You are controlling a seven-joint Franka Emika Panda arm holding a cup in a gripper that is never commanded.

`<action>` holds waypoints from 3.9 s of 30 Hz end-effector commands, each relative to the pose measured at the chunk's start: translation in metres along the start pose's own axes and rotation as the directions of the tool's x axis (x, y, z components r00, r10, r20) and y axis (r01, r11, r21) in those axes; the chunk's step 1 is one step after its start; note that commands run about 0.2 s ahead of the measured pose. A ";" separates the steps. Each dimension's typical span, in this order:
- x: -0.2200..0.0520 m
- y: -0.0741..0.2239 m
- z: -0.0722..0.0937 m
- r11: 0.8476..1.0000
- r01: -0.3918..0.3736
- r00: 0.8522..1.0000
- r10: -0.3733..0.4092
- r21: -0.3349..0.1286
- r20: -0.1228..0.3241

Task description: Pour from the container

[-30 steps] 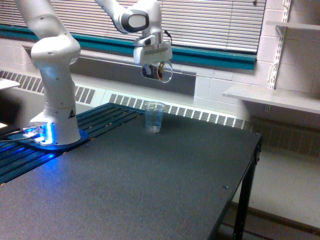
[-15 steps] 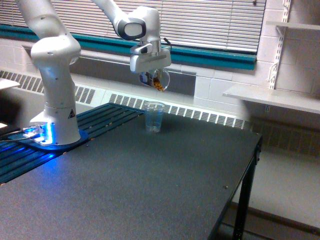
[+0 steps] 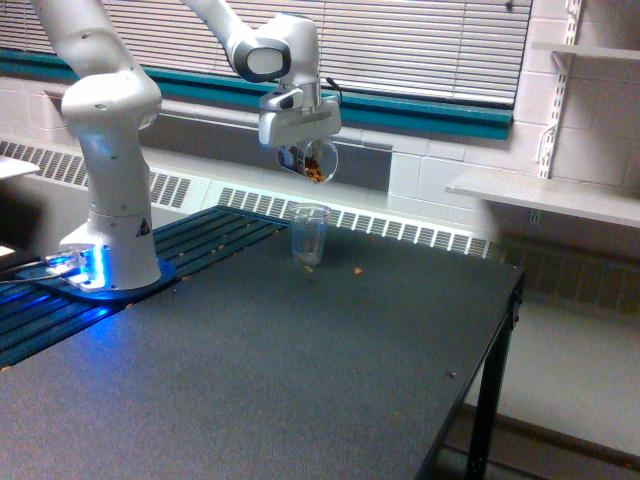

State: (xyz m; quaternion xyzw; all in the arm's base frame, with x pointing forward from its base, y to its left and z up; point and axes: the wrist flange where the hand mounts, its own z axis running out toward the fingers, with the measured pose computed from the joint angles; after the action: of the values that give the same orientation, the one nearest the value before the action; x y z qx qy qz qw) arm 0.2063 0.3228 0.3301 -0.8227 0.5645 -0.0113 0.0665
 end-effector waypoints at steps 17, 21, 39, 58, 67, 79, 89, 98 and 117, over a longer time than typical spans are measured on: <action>-0.025 0.000 -0.004 1.000 0.005 1.000 -0.005 0.014 0.011; -0.028 0.001 -0.003 1.000 0.000 1.000 -0.001 0.014 0.018; -0.022 0.009 0.008 0.998 -0.062 0.998 0.062 0.001 0.028; -0.011 0.014 0.016 0.993 -0.115 0.991 0.115 -0.003 0.068; -0.010 0.014 0.019 0.993 -0.118 0.988 0.117 -0.003 0.104; -0.015 0.010 0.020 0.994 -0.106 0.986 0.106 -0.005 0.132; -0.014 0.009 0.023 0.994 -0.105 0.984 0.105 -0.011 0.146; -0.013 0.009 0.027 0.994 -0.109 0.982 0.109 -0.013 0.157; -0.011 0.008 0.031 0.993 -0.111 0.976 0.114 -0.024 0.188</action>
State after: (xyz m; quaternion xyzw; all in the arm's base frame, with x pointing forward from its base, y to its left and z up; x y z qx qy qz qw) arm 0.1965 0.3323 0.2996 -0.7809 0.6109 0.0704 0.1094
